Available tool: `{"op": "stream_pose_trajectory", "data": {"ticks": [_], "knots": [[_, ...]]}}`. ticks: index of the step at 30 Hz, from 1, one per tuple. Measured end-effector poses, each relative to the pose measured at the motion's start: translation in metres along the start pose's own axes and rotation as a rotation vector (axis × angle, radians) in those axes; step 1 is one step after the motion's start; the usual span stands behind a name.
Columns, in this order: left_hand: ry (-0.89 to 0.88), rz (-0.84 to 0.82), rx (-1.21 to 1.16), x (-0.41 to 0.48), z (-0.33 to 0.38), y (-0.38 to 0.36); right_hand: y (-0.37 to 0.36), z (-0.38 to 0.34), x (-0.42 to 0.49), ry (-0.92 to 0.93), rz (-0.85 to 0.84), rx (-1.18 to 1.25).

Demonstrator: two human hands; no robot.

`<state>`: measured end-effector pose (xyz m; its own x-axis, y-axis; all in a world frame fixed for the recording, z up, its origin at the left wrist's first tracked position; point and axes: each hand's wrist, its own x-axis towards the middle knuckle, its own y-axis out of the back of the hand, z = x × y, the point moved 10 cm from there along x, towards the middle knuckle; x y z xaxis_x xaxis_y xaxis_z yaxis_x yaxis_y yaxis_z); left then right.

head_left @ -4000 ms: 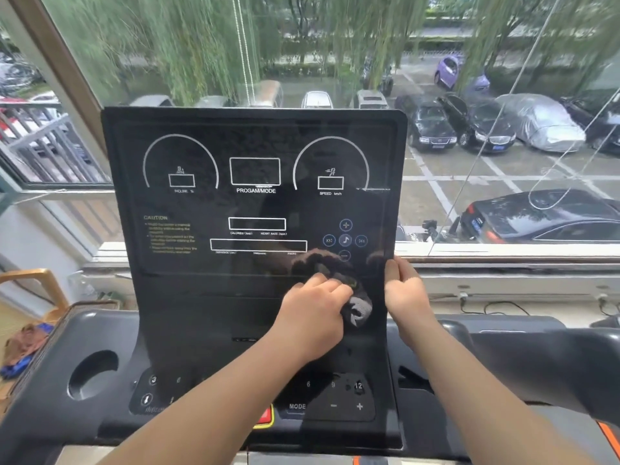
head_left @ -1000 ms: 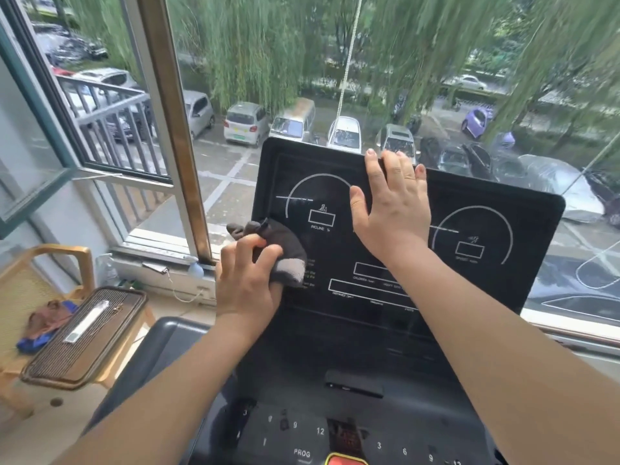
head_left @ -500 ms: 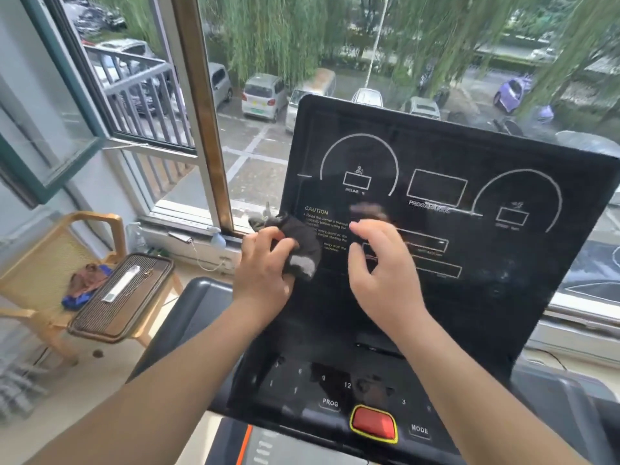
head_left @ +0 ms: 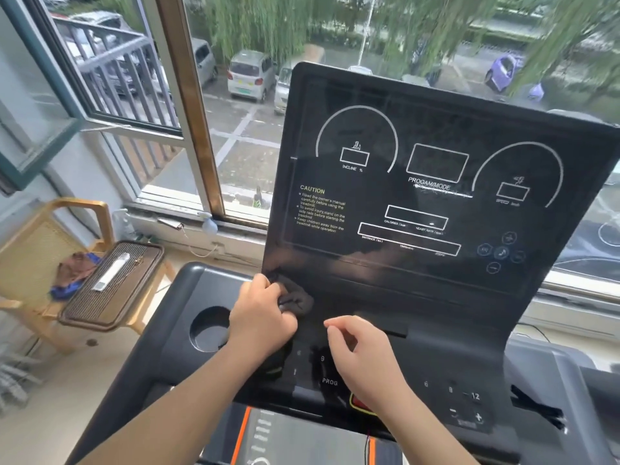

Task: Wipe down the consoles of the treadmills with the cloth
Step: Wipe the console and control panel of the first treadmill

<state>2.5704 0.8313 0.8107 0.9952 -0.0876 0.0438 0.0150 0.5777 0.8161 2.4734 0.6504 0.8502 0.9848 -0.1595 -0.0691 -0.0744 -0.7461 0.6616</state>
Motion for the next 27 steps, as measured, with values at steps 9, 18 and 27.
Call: {"op": "stream_pose_trajectory", "data": {"ticks": [9,18,27], "knots": [[-0.102,0.138,-0.257,0.017,0.078,0.040,0.042,0.015,0.010,-0.117,0.129,0.190],[-0.472,-0.019,0.165,-0.002,0.195,-0.016,0.083,0.051,-0.004,-0.184,0.335,0.269],[-0.380,-0.130,0.318,0.014,0.183,0.002,0.104,0.092,-0.012,-0.325,0.418,0.338]]}}
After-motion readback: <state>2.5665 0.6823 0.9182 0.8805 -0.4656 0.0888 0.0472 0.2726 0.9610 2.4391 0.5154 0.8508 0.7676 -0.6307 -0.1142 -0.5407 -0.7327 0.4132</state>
